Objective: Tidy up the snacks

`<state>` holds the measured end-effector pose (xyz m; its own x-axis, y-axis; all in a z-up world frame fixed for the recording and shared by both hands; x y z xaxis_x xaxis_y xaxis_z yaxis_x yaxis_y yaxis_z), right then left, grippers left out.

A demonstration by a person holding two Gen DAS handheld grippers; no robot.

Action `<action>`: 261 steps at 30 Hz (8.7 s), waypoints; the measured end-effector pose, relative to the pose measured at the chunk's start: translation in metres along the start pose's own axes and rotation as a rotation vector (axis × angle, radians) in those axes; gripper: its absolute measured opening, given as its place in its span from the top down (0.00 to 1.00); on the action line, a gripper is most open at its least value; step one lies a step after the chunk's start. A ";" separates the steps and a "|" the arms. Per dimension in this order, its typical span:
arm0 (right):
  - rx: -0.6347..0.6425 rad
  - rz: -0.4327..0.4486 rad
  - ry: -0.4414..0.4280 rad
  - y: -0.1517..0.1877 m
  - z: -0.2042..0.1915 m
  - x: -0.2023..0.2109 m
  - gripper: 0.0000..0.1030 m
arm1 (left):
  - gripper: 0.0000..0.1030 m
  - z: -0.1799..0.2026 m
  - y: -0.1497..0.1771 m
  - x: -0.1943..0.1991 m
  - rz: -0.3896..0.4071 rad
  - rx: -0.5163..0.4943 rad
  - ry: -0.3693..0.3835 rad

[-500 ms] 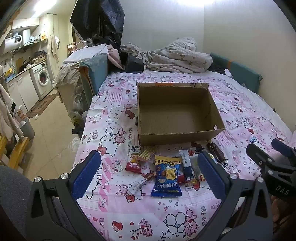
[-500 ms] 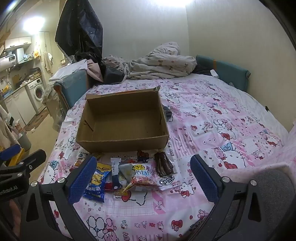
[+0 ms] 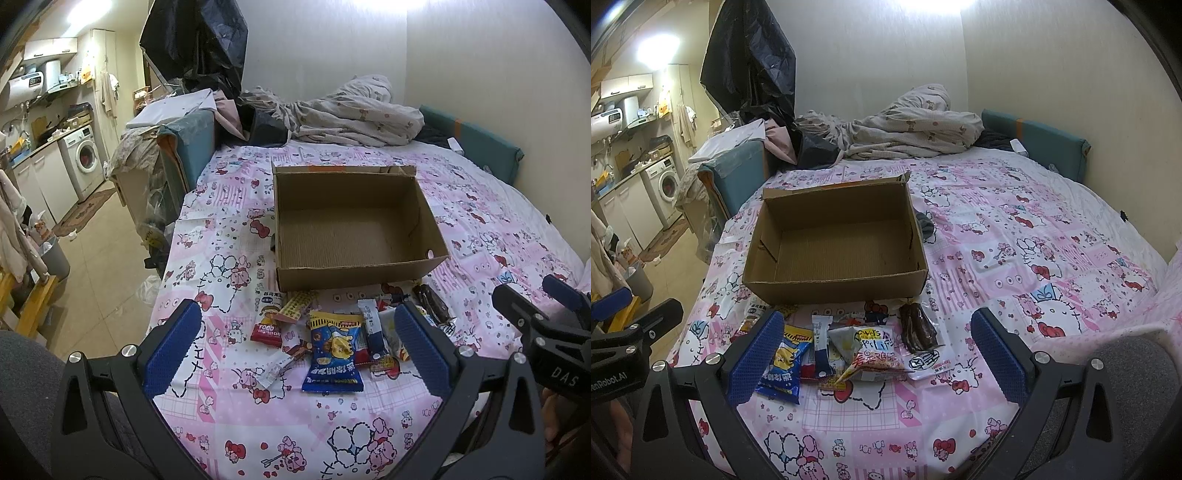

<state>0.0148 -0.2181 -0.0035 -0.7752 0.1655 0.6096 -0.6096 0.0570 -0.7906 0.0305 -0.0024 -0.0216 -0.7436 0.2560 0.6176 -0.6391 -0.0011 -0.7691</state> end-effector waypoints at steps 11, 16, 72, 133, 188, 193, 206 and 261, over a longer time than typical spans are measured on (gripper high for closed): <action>-0.001 0.002 -0.001 0.000 0.000 0.000 0.00 | 0.00 -0.003 -0.001 0.000 0.000 0.000 0.000; -0.003 0.001 -0.002 0.000 0.000 0.000 0.00 | 0.00 -0.003 -0.001 0.000 -0.001 -0.002 0.001; -0.258 -0.583 -0.206 -0.009 0.053 -0.158 0.00 | 0.31 -0.012 0.075 -0.194 -0.824 0.304 0.126; -0.045 -0.631 -0.395 -0.002 0.003 -0.125 0.69 | 0.76 -0.044 -0.023 -0.076 -0.570 0.329 0.180; -0.150 -0.396 -0.405 -0.094 -0.037 -0.236 0.12 | 0.18 -0.026 -0.090 -0.211 -0.516 0.229 0.131; -0.165 -0.410 -0.399 -0.095 -0.033 -0.239 0.12 | 0.18 -0.023 -0.093 -0.204 -0.492 0.224 0.152; -0.166 -0.409 -0.360 -0.090 -0.016 -0.227 0.12 | 0.18 -0.023 -0.105 -0.172 -0.343 0.201 0.158; -0.139 -0.617 -0.247 0.011 0.007 -0.144 0.12 | 0.17 -0.066 0.063 -0.126 -0.887 0.100 -0.012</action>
<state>0.1191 -0.2487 -0.0994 -0.3178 -0.1670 0.9333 -0.9382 0.1975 -0.2841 0.0967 0.0288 -0.1580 0.0311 0.1926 0.9808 -0.9941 0.1084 0.0102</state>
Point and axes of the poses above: each gripper's, at about its wrist camera, not at the fingertips, and x roughly against the way its jaws point, z to its right, y to its underside, the point moved 4 cm from there along -x, roughly the way its jaws point, and after that the axes turned 15 degrees about y, right-handed, at the moved point
